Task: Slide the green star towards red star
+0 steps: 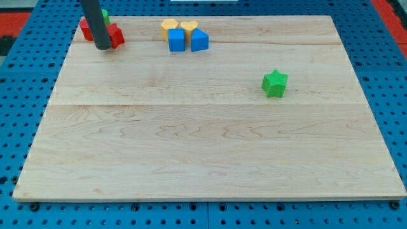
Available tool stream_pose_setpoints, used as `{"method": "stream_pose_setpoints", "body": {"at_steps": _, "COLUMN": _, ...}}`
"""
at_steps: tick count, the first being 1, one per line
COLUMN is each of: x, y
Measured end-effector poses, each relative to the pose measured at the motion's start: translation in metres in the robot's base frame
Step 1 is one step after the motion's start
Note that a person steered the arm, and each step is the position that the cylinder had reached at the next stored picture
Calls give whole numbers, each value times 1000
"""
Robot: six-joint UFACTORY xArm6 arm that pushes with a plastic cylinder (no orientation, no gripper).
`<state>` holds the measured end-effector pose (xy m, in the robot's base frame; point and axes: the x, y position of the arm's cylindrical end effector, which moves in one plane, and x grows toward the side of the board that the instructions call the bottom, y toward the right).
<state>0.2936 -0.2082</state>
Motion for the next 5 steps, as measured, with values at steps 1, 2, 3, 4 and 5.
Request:
{"method": "stream_pose_setpoints", "body": {"at_steps": 1, "x": 55, "y": 53}}
{"method": "stream_pose_setpoints", "body": {"at_steps": 2, "x": 54, "y": 184}}
{"method": "stream_pose_setpoints", "body": {"at_steps": 3, "x": 52, "y": 317}}
{"method": "stream_pose_setpoints", "body": {"at_steps": 4, "x": 70, "y": 417}}
{"method": "stream_pose_setpoints", "body": {"at_steps": 5, "x": 120, "y": 363}}
